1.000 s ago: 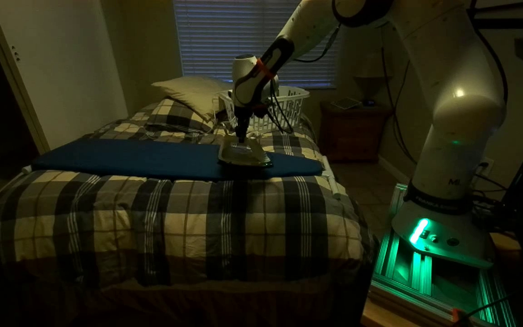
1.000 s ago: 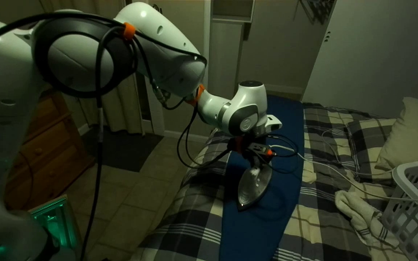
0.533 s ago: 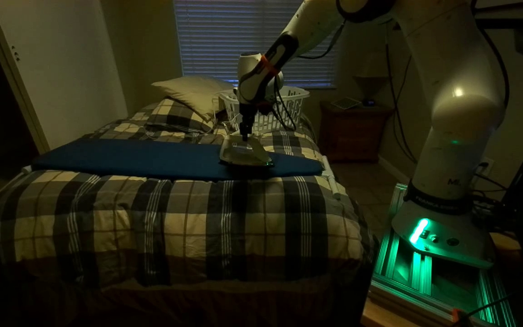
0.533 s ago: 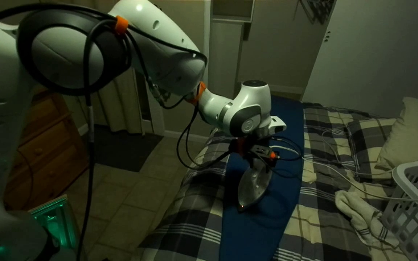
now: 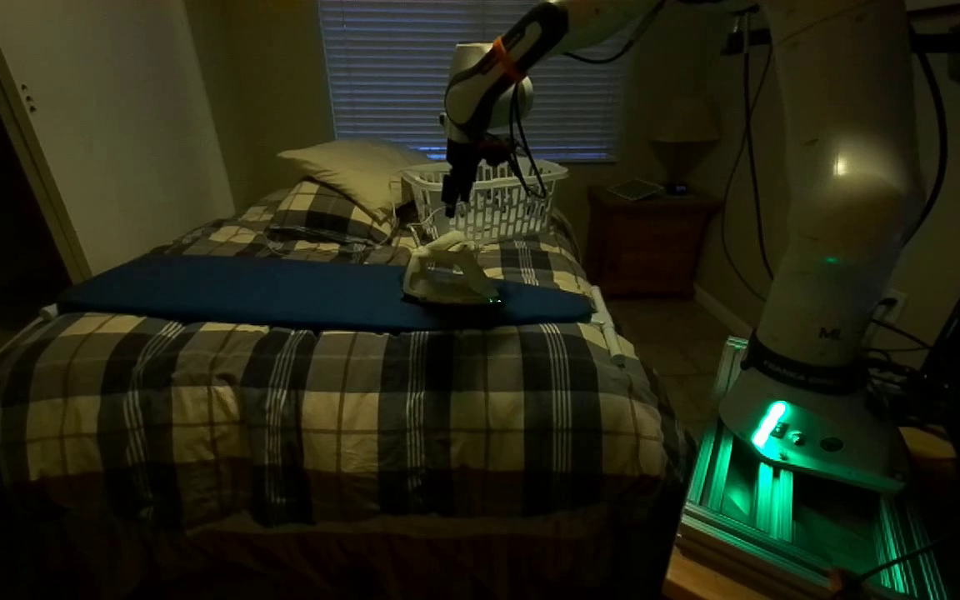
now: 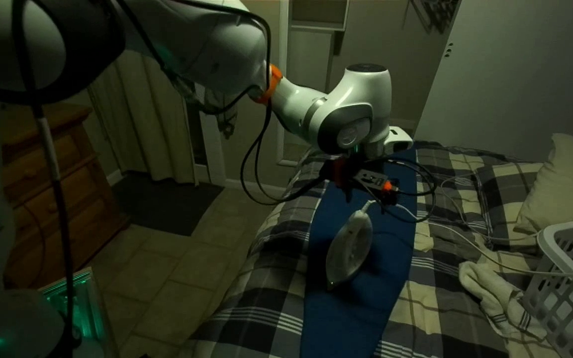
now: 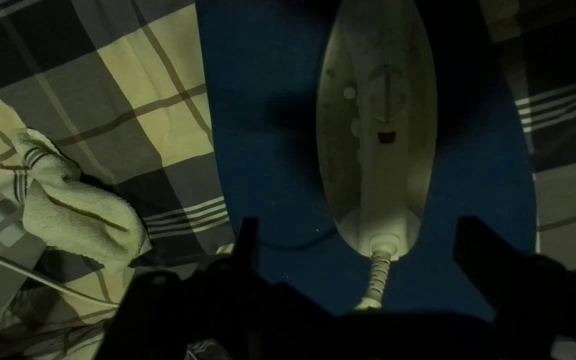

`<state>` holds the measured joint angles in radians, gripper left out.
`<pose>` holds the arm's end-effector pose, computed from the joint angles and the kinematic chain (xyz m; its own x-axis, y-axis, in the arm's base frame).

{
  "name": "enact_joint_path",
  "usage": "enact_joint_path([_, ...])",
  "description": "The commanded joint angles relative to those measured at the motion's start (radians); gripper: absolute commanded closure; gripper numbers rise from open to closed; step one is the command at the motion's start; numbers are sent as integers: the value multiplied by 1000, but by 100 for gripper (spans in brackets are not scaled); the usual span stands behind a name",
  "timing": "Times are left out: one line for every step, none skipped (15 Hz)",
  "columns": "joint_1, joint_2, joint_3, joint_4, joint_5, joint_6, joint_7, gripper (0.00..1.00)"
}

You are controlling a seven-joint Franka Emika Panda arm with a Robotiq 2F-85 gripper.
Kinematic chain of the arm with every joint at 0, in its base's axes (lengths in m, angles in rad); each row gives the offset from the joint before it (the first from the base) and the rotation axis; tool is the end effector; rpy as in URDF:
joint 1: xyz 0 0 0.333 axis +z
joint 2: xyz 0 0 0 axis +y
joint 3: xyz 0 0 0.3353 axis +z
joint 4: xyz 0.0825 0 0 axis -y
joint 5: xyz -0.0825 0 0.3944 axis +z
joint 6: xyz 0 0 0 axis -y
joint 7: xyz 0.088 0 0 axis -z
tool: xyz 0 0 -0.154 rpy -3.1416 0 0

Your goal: Turn the pressing iron

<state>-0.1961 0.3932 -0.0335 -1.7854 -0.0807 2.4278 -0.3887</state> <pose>0.6803 -0.1601 0.3263 0.9538 0.2278 0.1959 0.1968 -0.9664 0.1656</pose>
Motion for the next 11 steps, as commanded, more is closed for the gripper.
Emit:
enact_joint_path([-16,-79,25,-11,82,-95,-57,0])
enact_joint_path([-12,-89,23,-8,93,-115,-62,0])
enact_joint_path([-8,-96,20,-4,97,-132,-61,0])
enact_joint_path([-5,-103,18,-2,102,-148,-62,0])
enact_joint_path([-1,-109,15,-1,102,-158,-59,0])
enact_joint_path([-1,-110,14,1,106,-167,-61,0])
enact_joint_path([-3,-109,17,-2,122,-174,-63,0])
enact_joint_path([10,-95,3,6,84,-147,-35,0])
enact_joint_path([10,-95,4,6,91,-154,-36,0])
enact_joint_path([10,-95,4,6,93,-157,-37,0])
enact_joint_path([10,-95,4,6,94,-158,-38,0])
